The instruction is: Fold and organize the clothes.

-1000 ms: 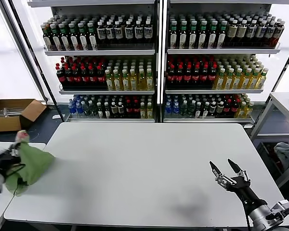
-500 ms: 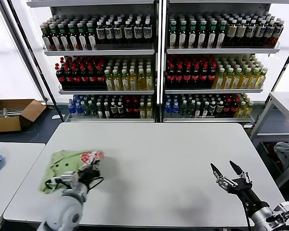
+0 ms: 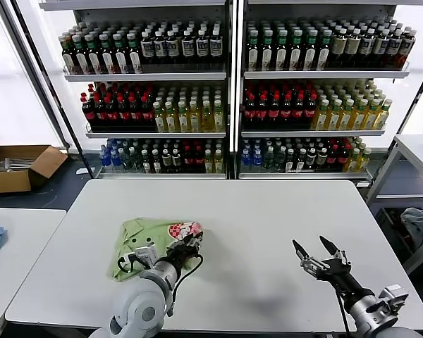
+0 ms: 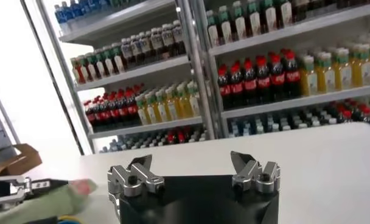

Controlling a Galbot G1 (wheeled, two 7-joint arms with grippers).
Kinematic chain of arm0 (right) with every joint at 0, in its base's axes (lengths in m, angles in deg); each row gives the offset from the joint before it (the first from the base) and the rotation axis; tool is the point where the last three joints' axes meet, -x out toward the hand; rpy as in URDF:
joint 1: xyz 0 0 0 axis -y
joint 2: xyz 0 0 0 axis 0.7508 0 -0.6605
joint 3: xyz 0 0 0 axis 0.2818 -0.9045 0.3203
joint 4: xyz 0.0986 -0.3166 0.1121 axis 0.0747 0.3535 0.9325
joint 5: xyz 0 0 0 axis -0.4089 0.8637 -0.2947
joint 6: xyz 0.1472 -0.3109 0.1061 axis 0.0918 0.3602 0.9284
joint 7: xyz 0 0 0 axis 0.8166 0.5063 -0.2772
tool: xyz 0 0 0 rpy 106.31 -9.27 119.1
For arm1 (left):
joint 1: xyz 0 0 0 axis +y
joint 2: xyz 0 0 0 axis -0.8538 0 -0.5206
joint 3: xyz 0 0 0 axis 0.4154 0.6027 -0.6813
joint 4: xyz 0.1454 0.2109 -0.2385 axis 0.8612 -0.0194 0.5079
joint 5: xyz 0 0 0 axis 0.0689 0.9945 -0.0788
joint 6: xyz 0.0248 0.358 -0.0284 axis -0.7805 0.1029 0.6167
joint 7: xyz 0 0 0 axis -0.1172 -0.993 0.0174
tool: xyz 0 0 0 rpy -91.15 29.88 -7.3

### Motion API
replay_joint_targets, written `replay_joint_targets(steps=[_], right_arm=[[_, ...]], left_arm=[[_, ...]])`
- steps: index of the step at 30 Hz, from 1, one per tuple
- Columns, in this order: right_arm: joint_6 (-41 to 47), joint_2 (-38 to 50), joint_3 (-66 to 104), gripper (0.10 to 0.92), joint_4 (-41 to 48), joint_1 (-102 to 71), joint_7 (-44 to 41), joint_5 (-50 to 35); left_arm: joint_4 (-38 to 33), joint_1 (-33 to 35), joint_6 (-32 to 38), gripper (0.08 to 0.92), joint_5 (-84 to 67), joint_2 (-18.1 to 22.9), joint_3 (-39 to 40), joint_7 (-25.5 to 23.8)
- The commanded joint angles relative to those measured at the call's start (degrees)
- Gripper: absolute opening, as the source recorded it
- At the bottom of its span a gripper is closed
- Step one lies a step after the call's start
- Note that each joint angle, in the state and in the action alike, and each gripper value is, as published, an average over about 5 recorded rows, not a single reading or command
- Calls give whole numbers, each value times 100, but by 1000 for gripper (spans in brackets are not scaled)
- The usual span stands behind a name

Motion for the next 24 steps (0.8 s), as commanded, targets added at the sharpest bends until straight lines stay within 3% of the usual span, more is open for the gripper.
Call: replay_joint_targets(steps=[1, 4, 11, 16, 20, 24], right_arm=[[340, -18, -1786, 823, 538, 1185, 559, 8], [474, -134, -2451, 823, 874, 1716, 735, 27], [1143, -283, -4011, 823, 1658, 2911, 910, 7], [1280, -360, -4763, 823, 2093, 3369, 899, 88], [1245, -565, -4936, 820, 2380, 3525, 877, 154], [1161, -740, -4994, 767, 2638, 3700, 796, 180]], left_arm=[[-688, 230, -172, 420, -923, -216, -326, 99], [-659, 399, -163, 507, -549, -499, -897, -337], [244, 693, 551, 706, 1958, -1059, -2397, -2261], [365, 872, 781, 811, 2073, -1033, -2977, -2495], [190, 1064, 787, 822, 2031, -946, -3133, -2509], [102, 1158, 784, 823, 1970, -862, -3190, -2504]])
